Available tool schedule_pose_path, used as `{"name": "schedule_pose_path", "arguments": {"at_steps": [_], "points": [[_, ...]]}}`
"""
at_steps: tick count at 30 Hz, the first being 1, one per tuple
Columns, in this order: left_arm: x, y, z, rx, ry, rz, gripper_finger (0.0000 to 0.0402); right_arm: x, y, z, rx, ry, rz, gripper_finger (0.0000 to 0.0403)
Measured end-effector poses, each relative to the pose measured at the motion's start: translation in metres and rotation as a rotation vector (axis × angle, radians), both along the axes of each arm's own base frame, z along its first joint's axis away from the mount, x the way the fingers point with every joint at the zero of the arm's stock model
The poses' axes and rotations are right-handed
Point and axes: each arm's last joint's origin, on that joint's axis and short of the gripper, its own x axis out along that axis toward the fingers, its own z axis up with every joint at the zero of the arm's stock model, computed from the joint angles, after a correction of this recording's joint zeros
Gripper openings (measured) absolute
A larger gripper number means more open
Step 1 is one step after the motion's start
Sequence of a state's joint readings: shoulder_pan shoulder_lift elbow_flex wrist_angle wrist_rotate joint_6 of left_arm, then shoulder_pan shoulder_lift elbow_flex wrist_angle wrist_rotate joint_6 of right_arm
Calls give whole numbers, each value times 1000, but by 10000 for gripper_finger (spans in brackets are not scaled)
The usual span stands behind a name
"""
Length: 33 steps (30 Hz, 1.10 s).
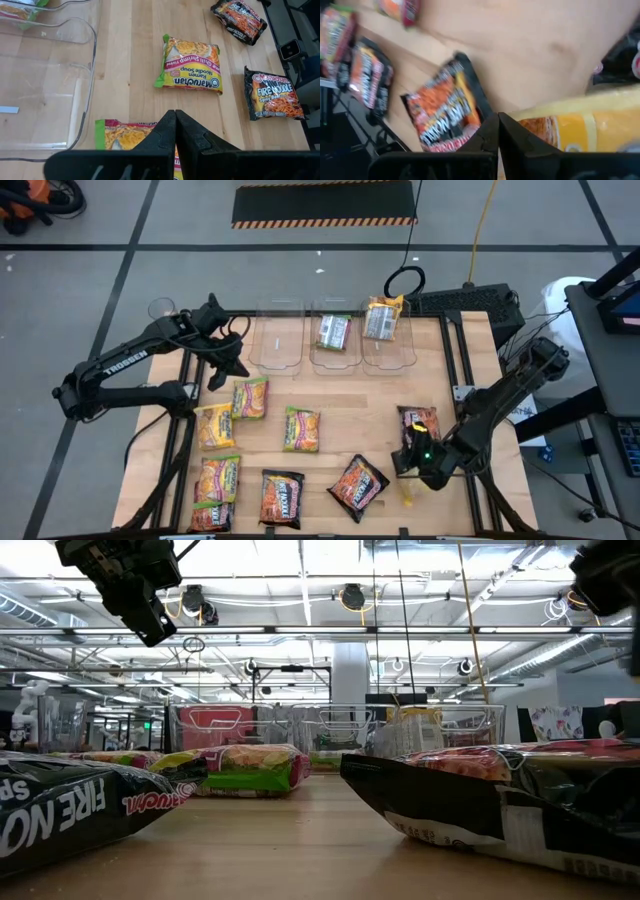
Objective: Sort Maruchan noodles
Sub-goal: Put the yellow noodle pack into the right transparent bin
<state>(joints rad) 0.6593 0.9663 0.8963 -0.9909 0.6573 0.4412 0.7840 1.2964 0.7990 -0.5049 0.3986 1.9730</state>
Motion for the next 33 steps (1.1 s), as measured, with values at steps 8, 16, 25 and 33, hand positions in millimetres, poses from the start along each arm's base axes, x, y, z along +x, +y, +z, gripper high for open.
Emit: {"name": "schedule_pose_path", "arguments": {"at_steps": [8, 16, 25, 33], "points": [[0, 0, 0, -12, 4, 12, 8, 7, -13, 12, -103, -118, 2, 0], [0, 0, 0, -34, 12, 35, 8, 15, -21, 24, -190, -220, 26, 0], [0, 0, 0, -42, 15, 43, 8, 21, -21, 31, -234, -288, 105, 0], [0, 0, 0, -44, 16, 45, 8, 32, -33, 29, -157, -210, 268, 14]]}}
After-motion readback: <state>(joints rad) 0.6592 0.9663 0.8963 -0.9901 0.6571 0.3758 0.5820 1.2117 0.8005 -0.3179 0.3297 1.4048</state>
